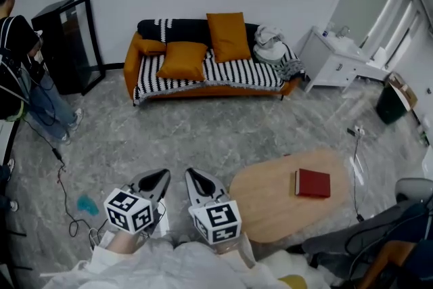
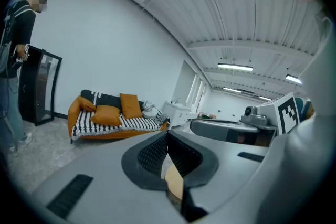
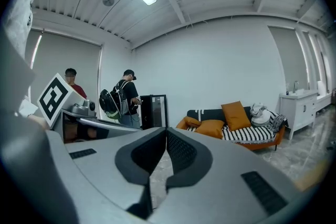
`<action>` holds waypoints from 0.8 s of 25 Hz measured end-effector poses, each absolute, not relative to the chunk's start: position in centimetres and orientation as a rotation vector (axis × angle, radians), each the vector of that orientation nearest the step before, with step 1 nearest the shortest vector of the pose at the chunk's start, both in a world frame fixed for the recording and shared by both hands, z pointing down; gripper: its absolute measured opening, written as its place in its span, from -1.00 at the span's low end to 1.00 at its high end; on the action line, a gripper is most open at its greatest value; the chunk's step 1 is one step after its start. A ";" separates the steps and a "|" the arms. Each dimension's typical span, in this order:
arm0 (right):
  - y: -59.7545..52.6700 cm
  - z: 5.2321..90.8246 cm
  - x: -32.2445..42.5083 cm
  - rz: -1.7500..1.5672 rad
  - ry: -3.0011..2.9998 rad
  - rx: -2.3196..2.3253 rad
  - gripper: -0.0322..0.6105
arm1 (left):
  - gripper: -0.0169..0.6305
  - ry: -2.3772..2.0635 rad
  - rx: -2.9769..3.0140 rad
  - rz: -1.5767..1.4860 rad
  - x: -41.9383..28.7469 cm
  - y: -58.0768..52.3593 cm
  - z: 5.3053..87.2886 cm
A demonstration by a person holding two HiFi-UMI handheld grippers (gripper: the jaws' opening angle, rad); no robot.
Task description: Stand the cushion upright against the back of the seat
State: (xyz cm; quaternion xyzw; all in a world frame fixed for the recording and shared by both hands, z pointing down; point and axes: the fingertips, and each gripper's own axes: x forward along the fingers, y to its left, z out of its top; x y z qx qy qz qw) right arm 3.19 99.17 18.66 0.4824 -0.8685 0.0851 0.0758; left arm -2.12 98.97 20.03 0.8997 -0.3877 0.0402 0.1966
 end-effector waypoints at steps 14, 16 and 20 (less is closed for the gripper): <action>94.6 20.5 3.4 0.283 -2.608 1.372 -0.85 | -0.92 -1.129 2.437 0.081 -2.0 93.8 21.9; 92.7 20.6 3.5 0.280 -2.601 1.383 -0.85 | -0.92 -1.121 2.440 0.081 -1.9 91.9 22.0; 87.7 21.1 3.2 0.289 -2.597 1.405 -0.85 | -0.92 -1.097 2.465 0.109 -1.9 87.2 22.2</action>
